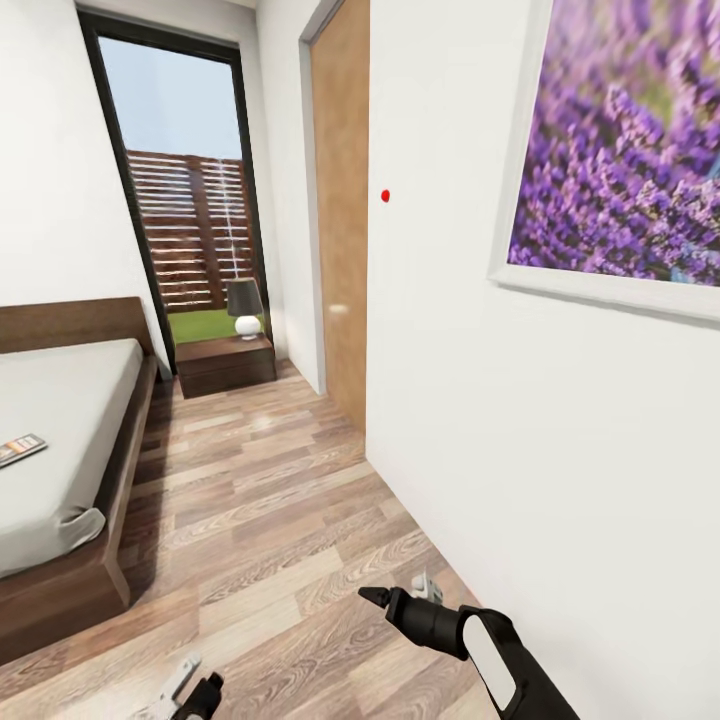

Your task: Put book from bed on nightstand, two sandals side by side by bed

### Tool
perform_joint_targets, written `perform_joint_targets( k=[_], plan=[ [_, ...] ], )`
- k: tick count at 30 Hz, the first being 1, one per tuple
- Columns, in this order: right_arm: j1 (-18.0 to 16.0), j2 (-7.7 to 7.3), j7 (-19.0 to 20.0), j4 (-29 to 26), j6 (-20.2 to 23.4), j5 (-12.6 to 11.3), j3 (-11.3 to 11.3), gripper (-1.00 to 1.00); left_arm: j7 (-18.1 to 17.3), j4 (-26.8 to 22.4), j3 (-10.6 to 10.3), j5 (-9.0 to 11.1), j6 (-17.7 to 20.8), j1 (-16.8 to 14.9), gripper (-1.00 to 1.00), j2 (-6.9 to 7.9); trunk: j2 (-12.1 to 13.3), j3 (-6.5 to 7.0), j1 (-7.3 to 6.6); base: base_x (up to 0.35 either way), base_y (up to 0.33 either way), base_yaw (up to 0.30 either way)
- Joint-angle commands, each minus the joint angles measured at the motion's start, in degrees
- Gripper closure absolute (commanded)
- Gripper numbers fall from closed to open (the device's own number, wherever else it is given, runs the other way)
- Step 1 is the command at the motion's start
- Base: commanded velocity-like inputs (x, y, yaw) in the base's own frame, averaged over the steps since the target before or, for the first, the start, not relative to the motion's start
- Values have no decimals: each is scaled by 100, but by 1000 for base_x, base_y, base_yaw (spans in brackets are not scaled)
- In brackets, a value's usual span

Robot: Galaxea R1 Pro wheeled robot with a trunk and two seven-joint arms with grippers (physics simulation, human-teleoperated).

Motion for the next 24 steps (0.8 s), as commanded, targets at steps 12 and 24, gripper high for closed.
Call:
perform_joint_targets(
  k=[12, 24],
  plan=[
    [-1, -5, 2, 21, 40, -28, -1, -100, 95, -495, 40, 1507, 1433, -90, -100, 68, -486, -222, 264, 0, 0, 0],
    [-3, -10, 2, 21, 52, -35, -1, -100, 69, -469, 16, 1645, 1327, -92, -100, 158, -967, -437, 527, 0, 0, 0]
  ],
)
